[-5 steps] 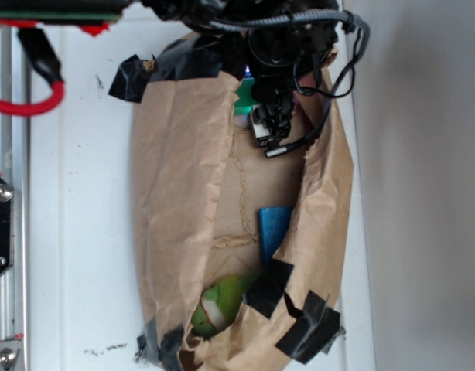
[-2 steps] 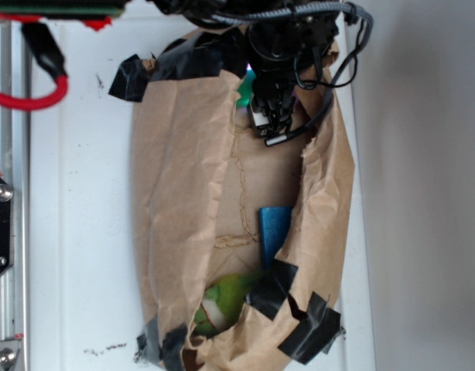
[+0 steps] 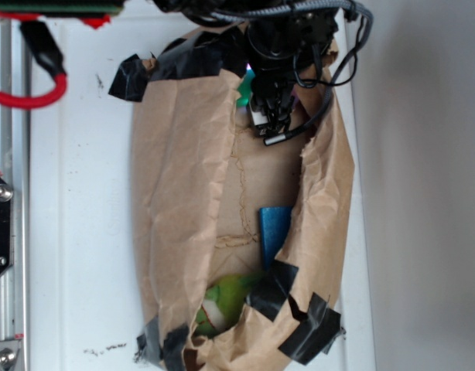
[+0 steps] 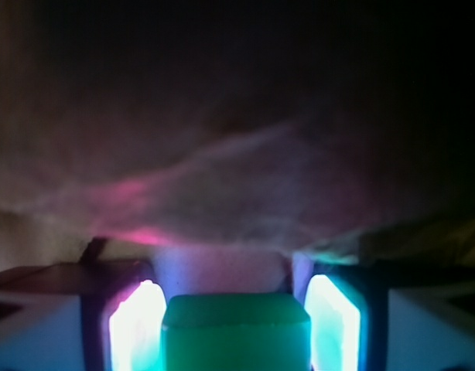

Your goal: Grab the green block.

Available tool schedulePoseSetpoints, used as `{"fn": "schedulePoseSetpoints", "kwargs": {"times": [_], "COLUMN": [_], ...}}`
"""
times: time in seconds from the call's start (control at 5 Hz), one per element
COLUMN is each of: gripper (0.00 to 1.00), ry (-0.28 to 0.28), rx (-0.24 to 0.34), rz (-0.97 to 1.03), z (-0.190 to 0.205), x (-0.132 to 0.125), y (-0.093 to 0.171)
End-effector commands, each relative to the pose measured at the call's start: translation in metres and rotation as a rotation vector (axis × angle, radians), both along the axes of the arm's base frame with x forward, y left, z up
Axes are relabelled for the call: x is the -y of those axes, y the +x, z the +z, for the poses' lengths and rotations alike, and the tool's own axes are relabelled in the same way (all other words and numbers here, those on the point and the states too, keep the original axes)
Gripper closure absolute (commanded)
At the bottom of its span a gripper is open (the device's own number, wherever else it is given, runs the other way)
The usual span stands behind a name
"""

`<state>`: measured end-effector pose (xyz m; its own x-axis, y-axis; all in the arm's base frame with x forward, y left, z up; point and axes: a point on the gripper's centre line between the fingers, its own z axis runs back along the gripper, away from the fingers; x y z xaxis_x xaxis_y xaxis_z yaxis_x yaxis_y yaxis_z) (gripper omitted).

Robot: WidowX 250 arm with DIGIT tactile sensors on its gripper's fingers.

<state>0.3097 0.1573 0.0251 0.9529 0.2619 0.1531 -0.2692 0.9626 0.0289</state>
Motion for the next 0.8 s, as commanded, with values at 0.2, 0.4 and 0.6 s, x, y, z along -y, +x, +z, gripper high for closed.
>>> {"fn": "schedulePoseSetpoints", "kwargs": {"times": [0.2,0.4,0.6], "gripper": [1.00,1.00,1.00], "ry": [-0.100,-0.090,-0.071], "rx": [0.058,0.072,0.091], "rz": [-0.068,-0.054,-0.045], "z": [0.095,0.124,0.142], "x": [0.036,0.063,0.080], "y": [-0.037,-0.038,-0.038]}}
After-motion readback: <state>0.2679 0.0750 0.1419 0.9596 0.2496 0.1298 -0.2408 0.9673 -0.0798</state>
